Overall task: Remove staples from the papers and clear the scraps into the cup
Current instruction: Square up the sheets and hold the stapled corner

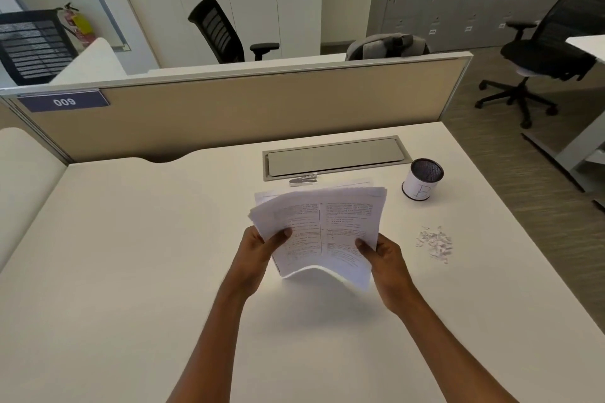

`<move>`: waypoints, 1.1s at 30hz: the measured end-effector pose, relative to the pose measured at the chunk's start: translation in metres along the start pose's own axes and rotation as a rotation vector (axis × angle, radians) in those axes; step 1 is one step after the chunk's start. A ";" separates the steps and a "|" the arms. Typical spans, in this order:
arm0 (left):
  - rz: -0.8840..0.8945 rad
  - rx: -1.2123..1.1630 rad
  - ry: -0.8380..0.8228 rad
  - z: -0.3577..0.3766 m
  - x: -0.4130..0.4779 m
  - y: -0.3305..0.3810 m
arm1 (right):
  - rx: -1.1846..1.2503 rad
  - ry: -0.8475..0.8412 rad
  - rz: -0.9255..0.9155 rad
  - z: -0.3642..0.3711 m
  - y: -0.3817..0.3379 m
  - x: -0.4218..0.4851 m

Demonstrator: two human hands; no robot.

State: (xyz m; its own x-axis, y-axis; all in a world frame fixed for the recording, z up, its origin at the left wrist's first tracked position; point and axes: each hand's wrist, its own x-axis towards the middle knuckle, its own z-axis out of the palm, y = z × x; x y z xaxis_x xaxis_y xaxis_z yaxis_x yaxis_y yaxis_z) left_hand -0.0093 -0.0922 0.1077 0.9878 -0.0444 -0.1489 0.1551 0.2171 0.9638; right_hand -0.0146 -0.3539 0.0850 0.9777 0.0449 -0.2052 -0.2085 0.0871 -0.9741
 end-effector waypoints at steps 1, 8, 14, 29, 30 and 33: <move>0.006 0.009 -0.015 0.000 -0.001 0.000 | -0.015 -0.006 0.002 -0.001 0.001 0.001; -0.041 0.085 -0.037 0.001 -0.002 -0.014 | -0.041 -0.009 0.062 0.000 0.019 0.001; -0.051 0.183 -0.045 0.005 0.002 -0.019 | -0.078 -0.009 0.059 0.002 0.014 0.005; -0.023 -0.232 0.221 -0.002 0.007 -0.034 | 0.301 -0.229 0.227 -0.014 -0.005 0.009; -0.005 -0.307 0.245 0.002 0.006 -0.034 | 0.383 -0.243 0.238 -0.010 -0.003 0.006; 0.017 -0.447 0.325 0.026 0.001 -0.035 | 0.411 -0.267 0.207 0.021 -0.001 -0.004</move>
State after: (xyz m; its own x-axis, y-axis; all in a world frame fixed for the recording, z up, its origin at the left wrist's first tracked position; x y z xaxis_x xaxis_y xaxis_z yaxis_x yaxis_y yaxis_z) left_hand -0.0140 -0.1255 0.0801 0.9315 0.2508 -0.2634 0.0587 0.6111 0.7893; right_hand -0.0190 -0.3337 0.0886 0.8857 0.3495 -0.3056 -0.4414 0.4297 -0.7877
